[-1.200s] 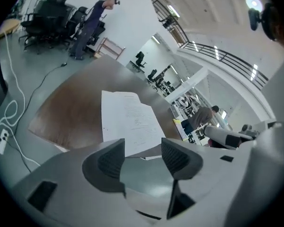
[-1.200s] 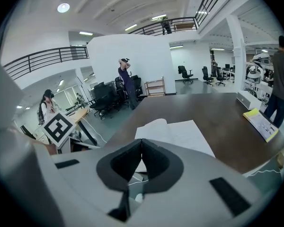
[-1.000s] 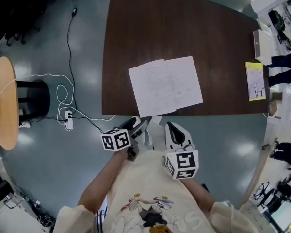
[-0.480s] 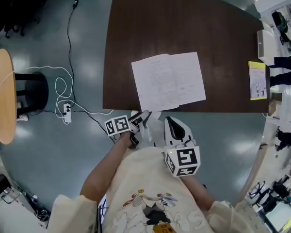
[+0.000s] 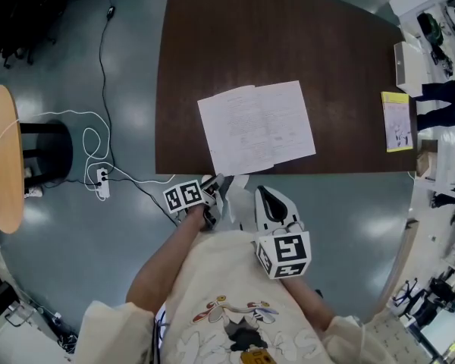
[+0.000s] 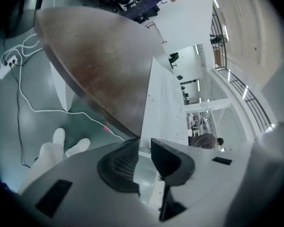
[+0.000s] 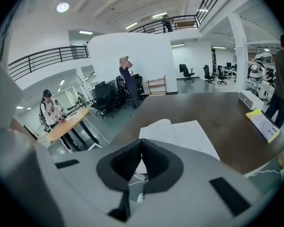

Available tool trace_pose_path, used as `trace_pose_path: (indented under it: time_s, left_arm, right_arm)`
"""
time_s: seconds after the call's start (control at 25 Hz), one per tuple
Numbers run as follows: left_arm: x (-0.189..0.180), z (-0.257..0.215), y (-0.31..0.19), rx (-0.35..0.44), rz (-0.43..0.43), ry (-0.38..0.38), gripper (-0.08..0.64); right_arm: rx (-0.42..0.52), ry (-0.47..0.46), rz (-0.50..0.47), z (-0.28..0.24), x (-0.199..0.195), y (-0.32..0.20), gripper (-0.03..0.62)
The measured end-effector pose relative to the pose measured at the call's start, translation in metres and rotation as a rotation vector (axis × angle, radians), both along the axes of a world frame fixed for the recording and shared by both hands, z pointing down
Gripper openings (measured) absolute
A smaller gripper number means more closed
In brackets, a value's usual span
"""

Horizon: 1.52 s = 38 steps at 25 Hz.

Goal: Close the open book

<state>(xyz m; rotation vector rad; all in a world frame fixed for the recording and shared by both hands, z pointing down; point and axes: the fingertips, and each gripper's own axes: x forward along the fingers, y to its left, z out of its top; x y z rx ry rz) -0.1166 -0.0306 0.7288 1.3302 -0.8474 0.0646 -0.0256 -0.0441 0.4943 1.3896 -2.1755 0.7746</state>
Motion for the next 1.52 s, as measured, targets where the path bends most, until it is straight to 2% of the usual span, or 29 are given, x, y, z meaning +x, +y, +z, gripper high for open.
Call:
trace_pose_path:
  time_s: [0.04,0.08,0.4,0.6,0.96,1.28,1.52]
  left_arm:
    - [-0.002,0.000,0.001,0.010,0.006,-0.022,0.053]
    - [-0.002,-0.001,0.002,0.020,0.013,-0.026,0.041]
    - [-0.004,-0.023,0.001,0.066,-0.003,0.034,0.009]
    - [-0.003,-0.054,0.000,0.138,0.030,0.051,0.008]
    - [0.020,-0.105,-0.003,0.300,0.205,-0.007,0.008]
    - [0.066,-0.139,-0.015,0.417,0.342,0.011,0.008]
    - [0.111,-0.152,-0.038,0.460,0.424,0.059,0.008]
  right_arm:
    - [0.001,-0.001,0.002,0.000,0.001,0.000,0.006]
    - [0.001,-0.001,0.004,0.000,0.001,0.001,0.006]
    - [0.001,-0.015,0.012,-0.002,0.001,0.006,0.006]
    - [0.009,-0.015,0.024,-0.004,0.001,0.007,0.006]
    - [0.038,-0.011,0.054,-0.014,0.012,-0.003,0.006]
    - [0.042,-0.004,0.120,-0.013,0.035,0.000,0.006]
    - [0.048,-0.002,0.202,-0.017,0.056,0.005,0.006]
